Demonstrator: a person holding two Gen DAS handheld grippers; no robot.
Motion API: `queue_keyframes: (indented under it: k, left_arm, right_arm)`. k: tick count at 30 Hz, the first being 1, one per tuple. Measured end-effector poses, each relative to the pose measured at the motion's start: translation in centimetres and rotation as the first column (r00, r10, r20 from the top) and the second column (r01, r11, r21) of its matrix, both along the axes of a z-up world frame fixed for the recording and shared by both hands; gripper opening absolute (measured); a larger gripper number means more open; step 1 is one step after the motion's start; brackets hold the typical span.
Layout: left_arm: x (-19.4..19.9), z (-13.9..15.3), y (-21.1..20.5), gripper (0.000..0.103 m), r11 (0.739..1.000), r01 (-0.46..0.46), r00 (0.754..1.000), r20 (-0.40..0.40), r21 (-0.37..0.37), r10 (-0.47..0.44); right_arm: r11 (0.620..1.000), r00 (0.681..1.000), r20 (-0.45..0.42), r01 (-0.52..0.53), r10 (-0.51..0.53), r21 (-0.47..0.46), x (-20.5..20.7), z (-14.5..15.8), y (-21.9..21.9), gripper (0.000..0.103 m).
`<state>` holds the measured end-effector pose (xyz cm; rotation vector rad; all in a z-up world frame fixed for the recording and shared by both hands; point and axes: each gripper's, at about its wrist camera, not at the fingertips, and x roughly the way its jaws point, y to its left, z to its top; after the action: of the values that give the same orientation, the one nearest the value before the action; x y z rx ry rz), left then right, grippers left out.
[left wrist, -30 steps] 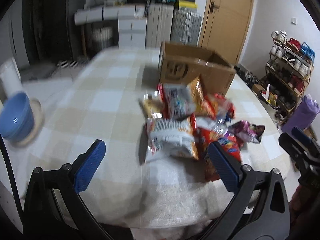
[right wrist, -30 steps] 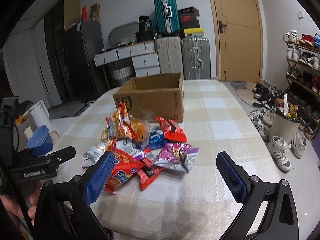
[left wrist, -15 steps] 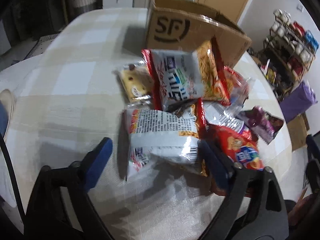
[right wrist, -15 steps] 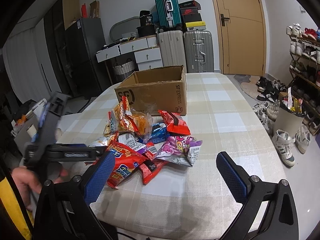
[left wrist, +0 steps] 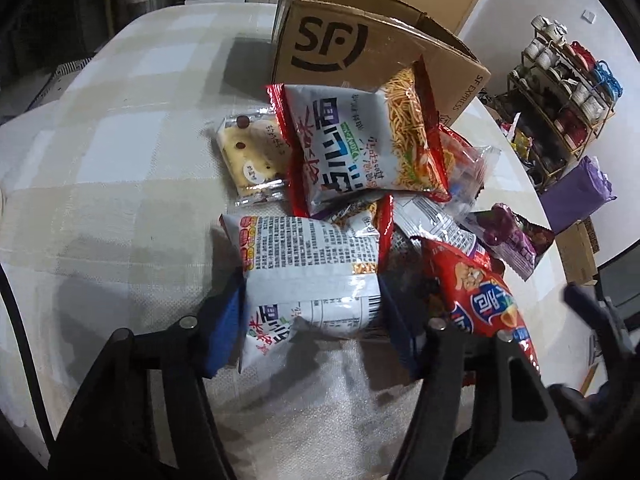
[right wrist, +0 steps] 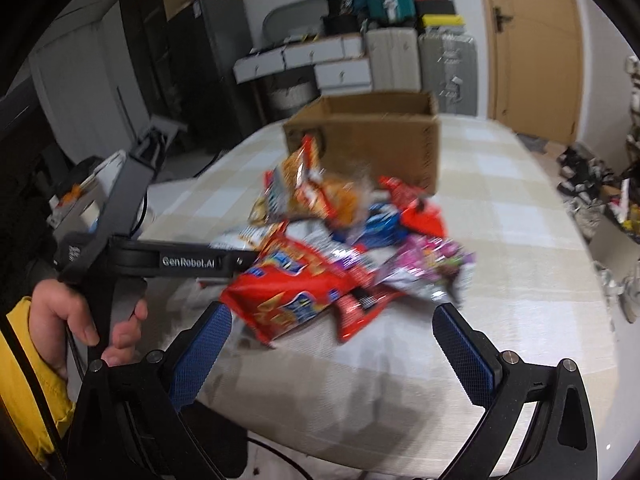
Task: Organize snacks
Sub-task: 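Grasp the white snack bag with the left tool while the right tool reaches toward the red chip bag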
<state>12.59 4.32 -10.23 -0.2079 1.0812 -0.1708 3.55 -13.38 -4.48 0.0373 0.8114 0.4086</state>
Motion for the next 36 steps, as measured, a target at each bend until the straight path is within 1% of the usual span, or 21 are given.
queue_keyframes:
  k: [2,4,6,7,8,11,13,16,17,19,21,23,24,25,26,31,36]
  left_arm:
    - [-0.4,0.0,0.4,0.058,1.0,0.004,1.0,-0.002,-0.014,-0.004]
    - [-0.6,0.1,0.8,0.058,1.0,0.003,1.0,-0.001,-0.009,-0.003]
    - [-0.7,0.1,1.2,0.057,1.0,0.001,1.0,-0.001,-0.013,-0.001]
    - [-0.8,0.1,1.4,0.057,1.0,-0.001,1.0,-0.001,-0.016,0.001]
    - [-1.1,0.1,1.6,0.057,1.0,-0.004,1.0,-0.001,-0.02,0.004]
    - [-1.5,0.3,2.3,0.057,0.999,-0.017,1.0,0.003,-0.028,0.017]
    - [-1.6,0.4,2.9,0.057,0.999,-0.026,1.0,0.004,-0.037,0.026]
    - [-1.9,0.7,3.6,0.057,0.998,-0.039,0.999,0.013,-0.045,0.04]
    - [-1.9,0.7,3.7,0.057,0.998,-0.041,0.999,0.016,-0.048,0.042]
    - [-2.1,0.9,4.0,0.057,0.997,-0.046,0.999,0.02,-0.057,0.047]
    - [-2.1,1.0,4.1,0.057,0.997,-0.05,0.998,0.022,-0.059,0.051]
    - [-2.2,1.0,4.1,0.057,0.997,-0.054,0.998,0.024,-0.063,0.056]
    - [-2.2,1.1,4.0,0.057,0.996,-0.055,0.998,0.024,-0.066,0.056]
    - [-2.3,1.1,4.0,0.057,0.996,-0.055,0.998,0.025,-0.065,0.057]
    - [-2.3,1.1,4.0,0.057,0.996,-0.055,0.998,0.025,-0.064,0.056]
    - [-2.4,1.1,4.0,0.057,0.997,-0.058,0.998,0.025,-0.059,0.059]
    - [-2.5,1.1,4.2,0.057,0.996,-0.064,0.998,0.023,-0.057,0.065]
  right_arm:
    - [1.0,0.999,-0.021,-0.024,0.024,0.013,0.4,-0.5,0.7,0.103]
    - [0.999,0.999,-0.013,-0.033,0.033,-0.007,0.7,-0.7,1.5,0.101]
    - [0.999,0.999,-0.002,-0.041,0.041,-0.036,1.0,-0.9,2.1,0.095]
    - [0.998,0.999,-0.003,-0.051,0.051,-0.045,1.2,-1.1,2.5,0.09]
    - [0.997,0.998,-0.01,-0.058,0.057,-0.054,1.5,-1.4,2.9,0.084]
    - [0.994,0.997,-0.035,-0.075,0.073,-0.077,2.4,-2.2,3.8,0.072]
    - [0.989,0.996,-0.033,-0.091,0.088,-0.118,2.8,-2.6,4.6,0.067]
    - [0.981,0.994,-0.021,-0.108,0.106,-0.161,3.1,-3.0,5.4,0.065]
    - [0.981,0.994,-0.017,-0.113,0.111,-0.158,3.1,-3.1,5.4,0.062]
    - [0.983,0.994,-0.021,-0.113,0.111,-0.143,3.4,-3.2,5.5,0.061]
    - [0.986,0.992,-0.033,-0.123,0.121,-0.109,3.6,-3.1,5.4,0.051]
    - [0.989,0.992,-0.047,-0.124,0.12,-0.078,4.0,-3.0,5.3,0.048]
    - [0.991,0.992,-0.056,-0.118,0.115,-0.06,4.4,-3.1,5.2,0.044]
    - [0.992,0.99,-0.068,-0.122,0.12,-0.028,4.7,-3.1,5.0,0.031]
    - [0.992,0.989,-0.08,-0.124,0.123,-0.005,4.7,-3.1,4.8,0.031]
    - [0.991,0.987,-0.088,-0.13,0.133,0.042,4.9,-3.2,4.7,0.028]
    - [0.987,0.988,-0.046,-0.146,0.149,0.071,3.9,-2.2,4.4,0.025]
